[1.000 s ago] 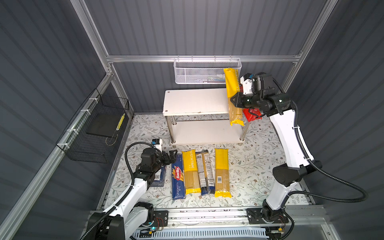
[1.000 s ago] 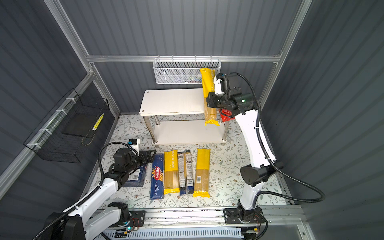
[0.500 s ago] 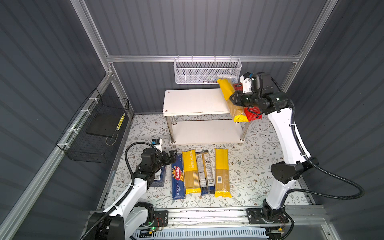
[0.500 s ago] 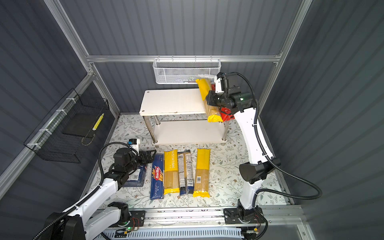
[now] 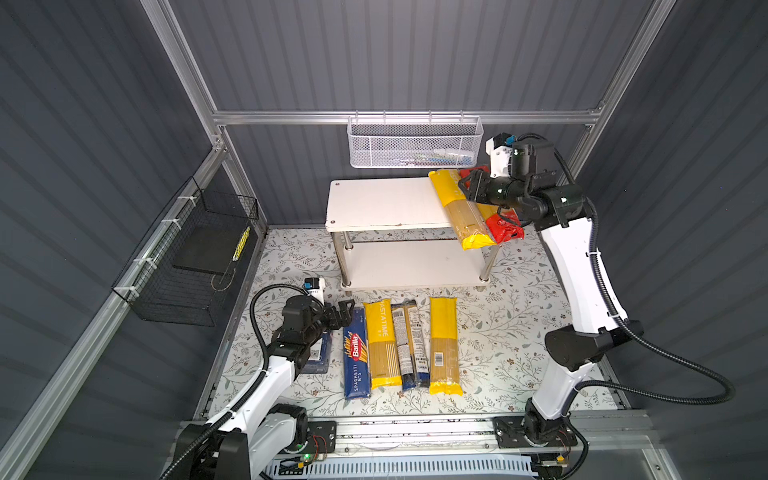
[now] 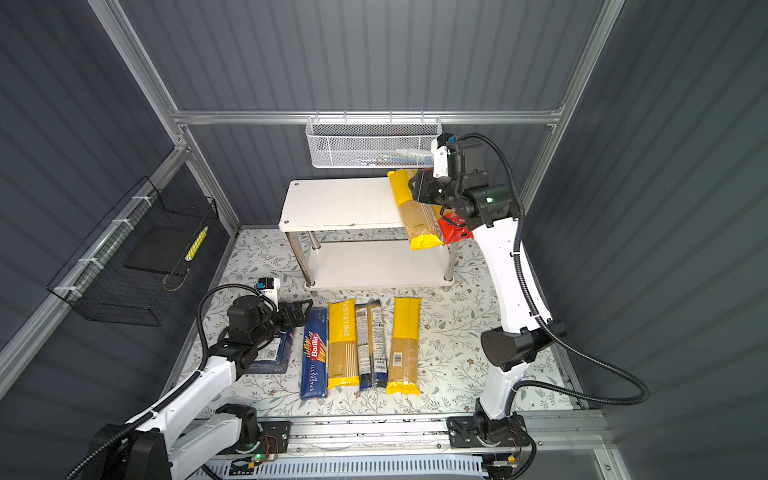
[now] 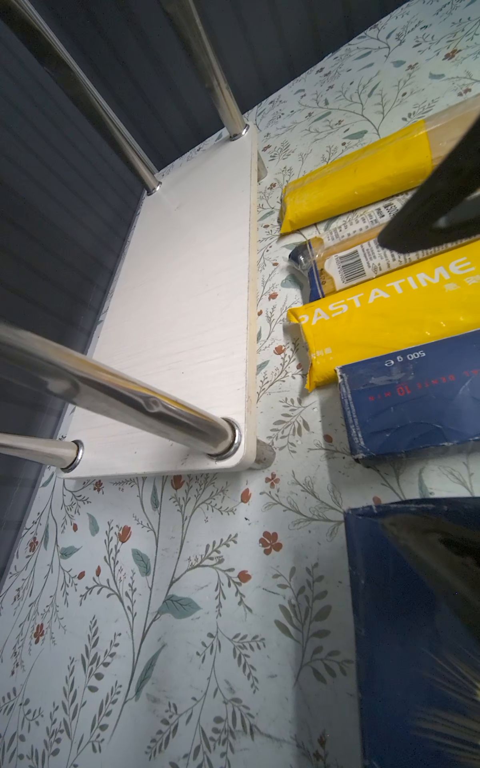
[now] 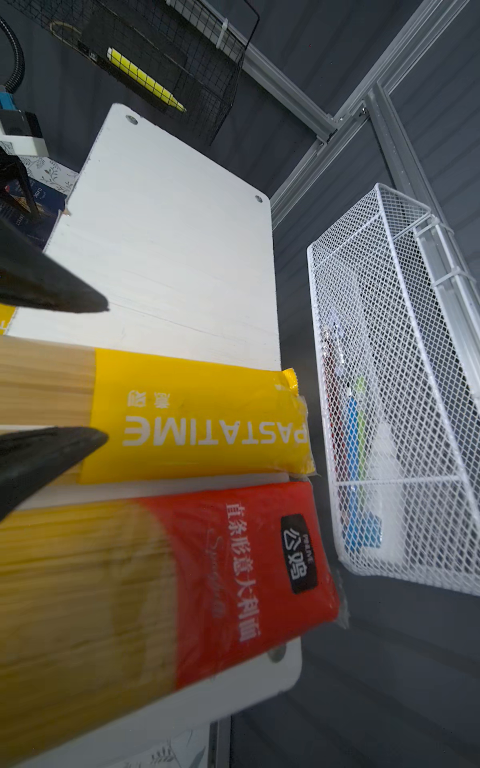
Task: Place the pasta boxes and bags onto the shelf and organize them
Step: 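Lower the yellow bag onto the top shelf beside the red bag, then open the right gripper and draw it back from the shelf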
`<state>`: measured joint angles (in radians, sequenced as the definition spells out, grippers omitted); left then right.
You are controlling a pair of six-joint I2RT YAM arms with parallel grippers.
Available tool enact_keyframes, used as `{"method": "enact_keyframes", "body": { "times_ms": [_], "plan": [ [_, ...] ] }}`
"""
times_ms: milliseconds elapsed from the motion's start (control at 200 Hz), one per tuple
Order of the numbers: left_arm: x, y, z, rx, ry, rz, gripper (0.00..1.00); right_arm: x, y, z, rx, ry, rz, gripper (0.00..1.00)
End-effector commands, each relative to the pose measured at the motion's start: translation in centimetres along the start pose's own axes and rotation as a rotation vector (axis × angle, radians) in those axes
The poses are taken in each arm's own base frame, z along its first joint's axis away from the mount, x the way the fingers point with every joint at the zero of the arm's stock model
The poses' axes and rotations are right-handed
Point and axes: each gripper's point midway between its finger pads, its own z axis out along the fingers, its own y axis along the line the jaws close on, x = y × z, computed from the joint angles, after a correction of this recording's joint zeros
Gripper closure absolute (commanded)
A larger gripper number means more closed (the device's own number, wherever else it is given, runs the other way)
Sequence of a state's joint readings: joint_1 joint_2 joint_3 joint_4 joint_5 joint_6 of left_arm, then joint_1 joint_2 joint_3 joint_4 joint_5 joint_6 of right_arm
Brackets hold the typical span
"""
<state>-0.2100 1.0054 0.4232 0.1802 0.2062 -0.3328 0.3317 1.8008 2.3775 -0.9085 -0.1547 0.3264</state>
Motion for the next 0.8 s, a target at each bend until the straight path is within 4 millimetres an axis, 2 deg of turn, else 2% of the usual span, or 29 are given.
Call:
{"method": "enact_keyframes", "body": {
  "times_ms": [0,100,255,380,475,570,795],
  "plan": [
    [0.4,-0.2,0.1,0.011,0.011,0.015,0.01,0.0,1.5,-4.7,-0.019,-0.029,-0.045,0.48],
    [0.4,-0.2,0.0,0.009,0.009,0.017,0.01,2.0,1.7,-6.9,-0.017,-0.007,-0.061,0.45],
    [0.4,-0.2,0.0,0.009,0.007,0.016,0.01,6.0,3.1,-10.2,-0.092,0.024,-0.085,0.41],
    [0.5,-0.2,0.2,0.011,0.014,0.013,0.01,9.1,3.6,-11.9,-0.115,0.065,-0.101,0.38],
    [0.5,-0.2,0.2,0.012,0.013,0.013,0.01,11.4,3.4,-12.0,-0.116,0.106,-0.106,0.37],
    [0.4,-0.2,0.2,0.013,0.011,0.015,0.01,12.9,3.0,-11.6,-0.103,0.141,-0.113,0.36],
    [0.4,-0.2,0.0,0.01,0.009,0.019,0.01,13.7,3.4,-9.5,-0.108,0.169,-0.124,0.34]
  ]
}}
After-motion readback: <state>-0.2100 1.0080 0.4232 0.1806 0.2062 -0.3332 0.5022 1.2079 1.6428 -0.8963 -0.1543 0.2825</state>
